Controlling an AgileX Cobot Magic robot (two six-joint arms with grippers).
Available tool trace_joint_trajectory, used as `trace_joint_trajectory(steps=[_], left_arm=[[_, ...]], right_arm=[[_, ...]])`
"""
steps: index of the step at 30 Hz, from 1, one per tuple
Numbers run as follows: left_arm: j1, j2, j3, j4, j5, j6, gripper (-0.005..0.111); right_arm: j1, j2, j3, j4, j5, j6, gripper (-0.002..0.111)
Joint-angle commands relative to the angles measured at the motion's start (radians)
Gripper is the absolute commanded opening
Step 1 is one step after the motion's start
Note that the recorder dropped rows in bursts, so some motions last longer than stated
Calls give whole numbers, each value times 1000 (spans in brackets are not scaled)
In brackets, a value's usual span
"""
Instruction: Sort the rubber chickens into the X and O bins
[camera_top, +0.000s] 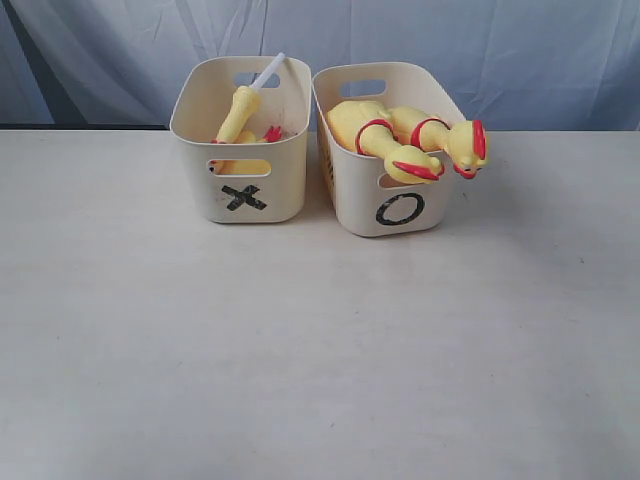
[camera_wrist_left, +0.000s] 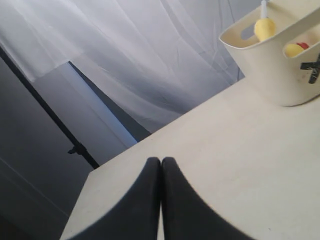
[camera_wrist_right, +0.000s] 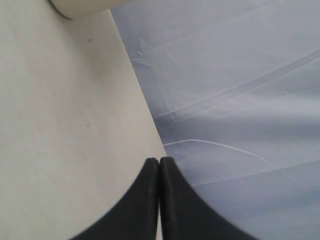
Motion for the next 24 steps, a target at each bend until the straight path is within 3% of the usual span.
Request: trace_joint_trajectory(steps=[1, 8, 24], left_arm=[[-26, -5, 5, -10, 51, -4, 0], [-26, -5, 5, -10, 48, -4, 0], [-26, -5, 5, -10, 98, -4, 0]], right_arm=[[58, -5, 5, -9, -12, 3, 0], [156, -5, 5, -9, -7, 3, 0], [151, -5, 5, 2, 4, 3, 0]])
